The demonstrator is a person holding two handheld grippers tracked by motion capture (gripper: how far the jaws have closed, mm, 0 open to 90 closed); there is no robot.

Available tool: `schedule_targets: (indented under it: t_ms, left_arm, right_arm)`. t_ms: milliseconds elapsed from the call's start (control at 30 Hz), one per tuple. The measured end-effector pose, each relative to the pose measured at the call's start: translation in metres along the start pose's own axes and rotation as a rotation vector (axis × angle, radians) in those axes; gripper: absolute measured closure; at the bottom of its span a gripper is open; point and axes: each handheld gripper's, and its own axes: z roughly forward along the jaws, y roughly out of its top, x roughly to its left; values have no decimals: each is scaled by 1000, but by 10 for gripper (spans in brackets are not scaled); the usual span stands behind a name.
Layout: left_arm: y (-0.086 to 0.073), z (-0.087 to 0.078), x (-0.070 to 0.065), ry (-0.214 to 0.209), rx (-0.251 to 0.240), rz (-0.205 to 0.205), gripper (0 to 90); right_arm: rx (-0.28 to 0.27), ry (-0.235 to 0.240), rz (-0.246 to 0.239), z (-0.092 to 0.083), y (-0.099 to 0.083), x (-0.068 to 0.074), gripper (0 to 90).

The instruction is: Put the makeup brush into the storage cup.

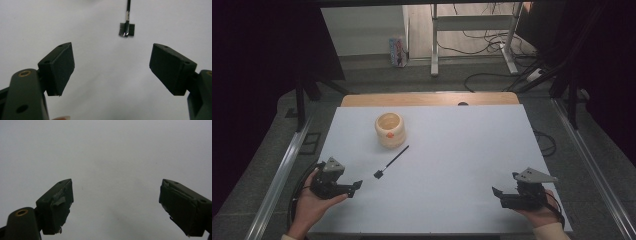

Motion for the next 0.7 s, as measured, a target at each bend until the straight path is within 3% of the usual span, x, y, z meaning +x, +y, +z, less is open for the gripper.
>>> schedule_targets:
  t_ms: [267, 700]
  left_arm:
    - [18, 1, 1, 8, 12, 19, 210]
    - [40, 19, -3, -7, 55, 52, 214]
  right_arm:
    - [2, -4, 6, -1, 0, 0, 126]
    - [3, -8, 3, -2, -1, 0, 127]
